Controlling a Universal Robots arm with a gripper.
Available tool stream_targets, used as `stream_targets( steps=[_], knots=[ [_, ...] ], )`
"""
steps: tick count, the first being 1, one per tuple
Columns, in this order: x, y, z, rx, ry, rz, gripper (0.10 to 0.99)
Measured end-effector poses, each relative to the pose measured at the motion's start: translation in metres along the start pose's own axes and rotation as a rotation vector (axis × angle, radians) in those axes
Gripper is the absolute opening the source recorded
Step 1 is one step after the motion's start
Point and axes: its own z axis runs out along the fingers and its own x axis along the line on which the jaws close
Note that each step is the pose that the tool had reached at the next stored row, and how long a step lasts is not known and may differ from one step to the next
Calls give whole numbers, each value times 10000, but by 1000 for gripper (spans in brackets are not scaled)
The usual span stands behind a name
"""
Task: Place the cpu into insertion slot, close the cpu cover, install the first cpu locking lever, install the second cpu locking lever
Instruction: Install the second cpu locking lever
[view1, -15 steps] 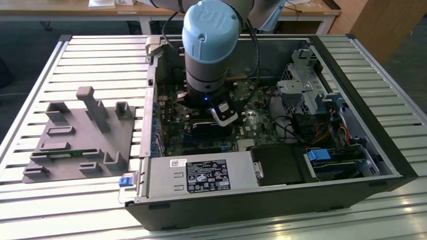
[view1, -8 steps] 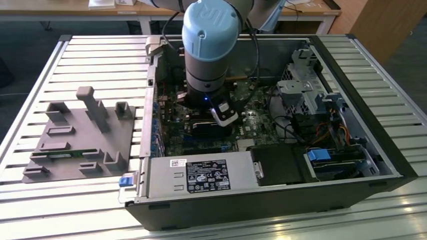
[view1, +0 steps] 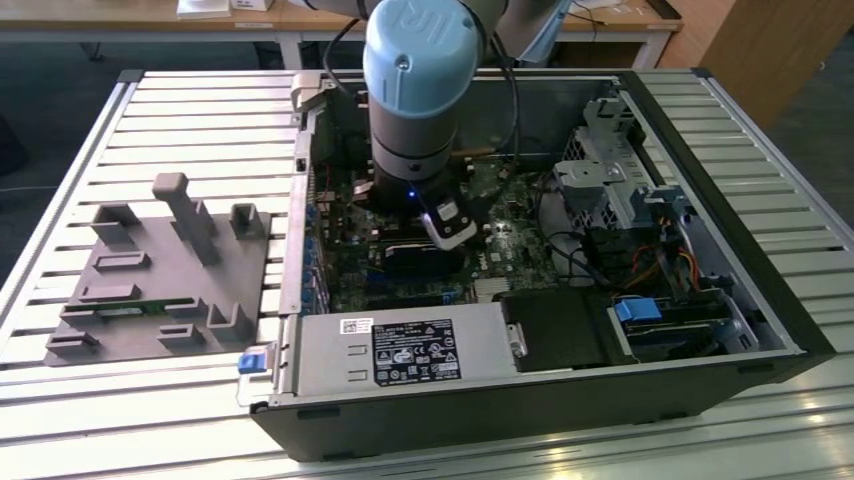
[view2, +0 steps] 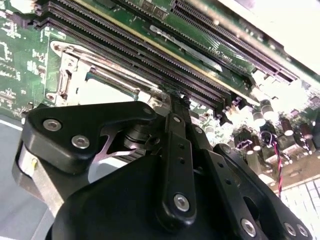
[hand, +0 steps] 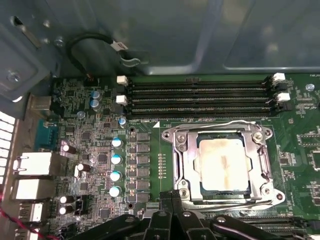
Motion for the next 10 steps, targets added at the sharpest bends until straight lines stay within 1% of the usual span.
stream_targets(
  steps=[4, 10],
  knots=[
    [-1, 31, -86, -28, 2, -2, 106],
    [0, 65, -183, -33, 2, -1, 106]
  ],
)
